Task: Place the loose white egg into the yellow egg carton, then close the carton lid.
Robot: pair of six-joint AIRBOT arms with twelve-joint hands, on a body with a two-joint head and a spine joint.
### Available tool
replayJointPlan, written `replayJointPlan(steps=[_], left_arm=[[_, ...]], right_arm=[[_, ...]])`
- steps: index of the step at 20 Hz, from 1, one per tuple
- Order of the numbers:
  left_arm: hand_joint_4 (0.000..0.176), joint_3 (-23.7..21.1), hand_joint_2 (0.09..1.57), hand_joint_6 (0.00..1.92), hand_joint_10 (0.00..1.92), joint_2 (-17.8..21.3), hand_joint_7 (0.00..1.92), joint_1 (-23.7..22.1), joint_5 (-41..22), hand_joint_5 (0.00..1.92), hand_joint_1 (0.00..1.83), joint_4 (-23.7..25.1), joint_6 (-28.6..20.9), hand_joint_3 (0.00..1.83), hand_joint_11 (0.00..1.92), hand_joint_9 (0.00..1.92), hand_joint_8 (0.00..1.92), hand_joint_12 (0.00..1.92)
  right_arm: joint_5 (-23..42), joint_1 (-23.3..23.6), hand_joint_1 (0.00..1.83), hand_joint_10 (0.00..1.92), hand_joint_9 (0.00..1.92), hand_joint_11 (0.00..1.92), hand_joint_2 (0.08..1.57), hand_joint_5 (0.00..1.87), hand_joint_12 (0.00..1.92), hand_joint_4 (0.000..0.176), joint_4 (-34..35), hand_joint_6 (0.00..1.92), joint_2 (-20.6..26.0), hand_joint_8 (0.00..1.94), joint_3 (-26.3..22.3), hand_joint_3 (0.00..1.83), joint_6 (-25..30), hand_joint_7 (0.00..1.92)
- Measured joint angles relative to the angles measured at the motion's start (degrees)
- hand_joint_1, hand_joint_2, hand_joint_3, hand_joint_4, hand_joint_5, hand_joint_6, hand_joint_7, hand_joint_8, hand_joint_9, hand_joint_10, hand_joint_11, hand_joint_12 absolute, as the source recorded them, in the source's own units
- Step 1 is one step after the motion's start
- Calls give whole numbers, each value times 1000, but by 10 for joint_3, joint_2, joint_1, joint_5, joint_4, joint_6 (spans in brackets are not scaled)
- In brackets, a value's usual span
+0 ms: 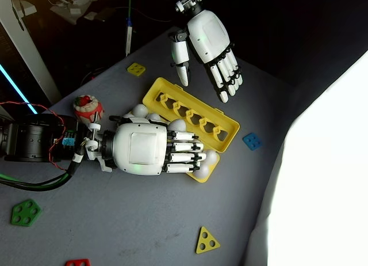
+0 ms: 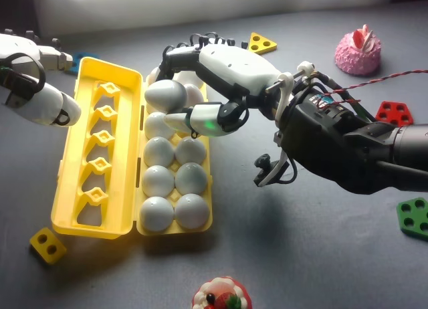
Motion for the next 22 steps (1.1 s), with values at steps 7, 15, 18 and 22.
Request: replayJointPlan(steps=[7,15,18,22], left_arm=[[64,1,1366,7,0,0,0,0,-2,24,297,-6,5,0,0,0,0,128],[69,9,1360,5,0,0,0,3,-5,15,324,-11,5,0,0,0,0,92],[75,11,1358,3,0,0,0,3,-6,6,310,-13,6,0,0,0,0,115],[66,11,1365,2,0,0,0,3,-7,14,322,-13,6,1,0,0,0,54]], right_arm=[[-7,0,1106,288,220,0,1202,820,1002,0,13,1249,-6,5,5,0,0,508],[-11,-4,1104,296,212,0,1204,812,1022,0,14,1261,-13,1,12,0,0,506],[-11,-4,1057,295,185,0,1219,780,977,0,13,1301,-15,7,18,6,0,458],[-10,-10,1011,352,178,0,1217,780,1101,0,15,1293,-19,7,26,0,1,470]])
